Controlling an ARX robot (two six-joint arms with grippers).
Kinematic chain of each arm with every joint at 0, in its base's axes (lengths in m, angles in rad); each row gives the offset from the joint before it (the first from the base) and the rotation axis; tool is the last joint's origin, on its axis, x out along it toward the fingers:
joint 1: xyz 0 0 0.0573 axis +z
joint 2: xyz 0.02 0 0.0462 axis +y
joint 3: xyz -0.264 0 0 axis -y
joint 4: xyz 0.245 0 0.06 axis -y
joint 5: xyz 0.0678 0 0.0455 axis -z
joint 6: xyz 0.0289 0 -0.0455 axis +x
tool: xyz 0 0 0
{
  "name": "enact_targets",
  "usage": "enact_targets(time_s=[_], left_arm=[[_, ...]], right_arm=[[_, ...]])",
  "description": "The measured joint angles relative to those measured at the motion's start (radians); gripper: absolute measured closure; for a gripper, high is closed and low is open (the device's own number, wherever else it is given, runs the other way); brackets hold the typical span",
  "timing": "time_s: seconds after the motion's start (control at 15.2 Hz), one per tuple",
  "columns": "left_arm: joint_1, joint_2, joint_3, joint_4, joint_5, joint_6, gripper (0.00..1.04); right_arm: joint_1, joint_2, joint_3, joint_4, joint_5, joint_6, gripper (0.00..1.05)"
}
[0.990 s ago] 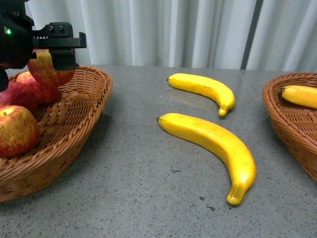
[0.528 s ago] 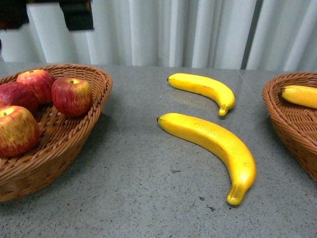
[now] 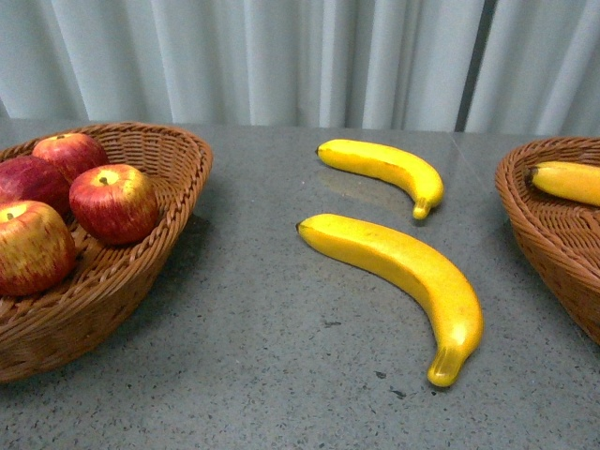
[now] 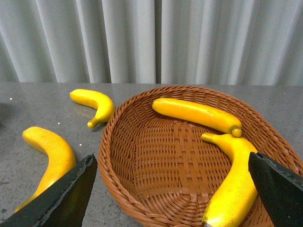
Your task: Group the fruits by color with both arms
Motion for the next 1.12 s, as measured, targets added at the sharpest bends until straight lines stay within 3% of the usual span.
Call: enact_targets(time_s=[0.07, 0.13, 0.26, 0.33, 0.46, 1.12], left_arm=[[0.031, -0.029, -0.05, 0.032, 0.023, 0.0, 0.49], [0.093, -0.066, -0.166, 0.071, 0.064, 0.0, 0.64], [0.128, -0.142, -0.281, 0.056, 0.134, 0.0, 0.98], [0.146, -0.193, -0.296, 0.057, 0.14, 0.002, 1.03], [0.248, -0.277, -0.367, 0.003, 0.227, 0.003, 1.03], [0.242, -0.541, -0.452, -0.145, 0.241, 0.003, 1.03]], right_arm=[[0.0, 0.0, 0.0, 0.0, 0.0, 0.0, 0.07], [0.0, 0.0, 0.0, 0.0, 0.0, 0.0, 0.07], [0.0, 0.0, 0.0, 0.0, 0.0, 0.0, 0.07], [0.0, 0.0, 0.0, 0.0, 0.0, 0.0, 0.07], [0.0, 0.0, 0.0, 0.0, 0.001, 0.0, 0.07], [0.0, 0.0, 0.0, 0.0, 0.0, 0.0, 0.07]])
